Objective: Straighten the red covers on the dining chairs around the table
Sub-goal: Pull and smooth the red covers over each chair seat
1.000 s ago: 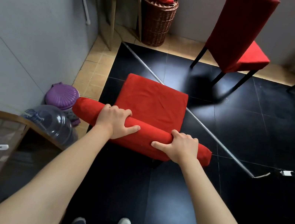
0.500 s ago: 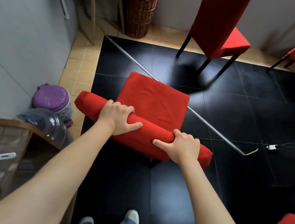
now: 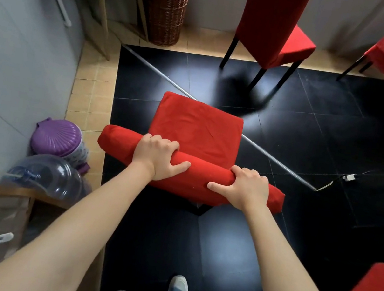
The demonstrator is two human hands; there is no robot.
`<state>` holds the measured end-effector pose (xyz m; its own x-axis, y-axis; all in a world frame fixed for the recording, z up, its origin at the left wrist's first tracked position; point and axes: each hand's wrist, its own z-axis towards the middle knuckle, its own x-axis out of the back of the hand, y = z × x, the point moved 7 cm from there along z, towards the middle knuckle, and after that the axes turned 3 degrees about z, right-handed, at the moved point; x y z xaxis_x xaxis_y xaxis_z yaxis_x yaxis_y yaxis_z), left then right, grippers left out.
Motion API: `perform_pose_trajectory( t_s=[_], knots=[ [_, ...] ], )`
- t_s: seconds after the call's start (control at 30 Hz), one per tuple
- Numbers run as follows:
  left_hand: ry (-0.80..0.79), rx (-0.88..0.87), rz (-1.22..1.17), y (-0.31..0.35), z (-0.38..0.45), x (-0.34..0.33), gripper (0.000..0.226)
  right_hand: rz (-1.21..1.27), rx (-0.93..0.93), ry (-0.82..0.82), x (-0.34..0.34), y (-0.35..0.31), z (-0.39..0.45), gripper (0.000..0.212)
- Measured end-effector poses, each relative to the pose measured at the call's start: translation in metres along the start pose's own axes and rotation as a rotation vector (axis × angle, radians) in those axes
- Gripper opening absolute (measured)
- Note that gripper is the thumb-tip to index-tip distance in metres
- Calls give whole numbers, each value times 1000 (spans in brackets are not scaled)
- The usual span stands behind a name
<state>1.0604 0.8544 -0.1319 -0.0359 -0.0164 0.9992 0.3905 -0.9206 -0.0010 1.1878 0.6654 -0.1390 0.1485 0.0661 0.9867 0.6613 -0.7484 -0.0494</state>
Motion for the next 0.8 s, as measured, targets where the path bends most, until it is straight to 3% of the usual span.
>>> perform_pose_trajectory(
  t_s=[0.33,0.8],
  knots=[
    [-22,-15,12,10,58,-4,68,-24,-9,13,7,28,54,98],
    [-9,27,1,33,139,-8,86,-22,34,5,22,75,130,94]
  ],
)
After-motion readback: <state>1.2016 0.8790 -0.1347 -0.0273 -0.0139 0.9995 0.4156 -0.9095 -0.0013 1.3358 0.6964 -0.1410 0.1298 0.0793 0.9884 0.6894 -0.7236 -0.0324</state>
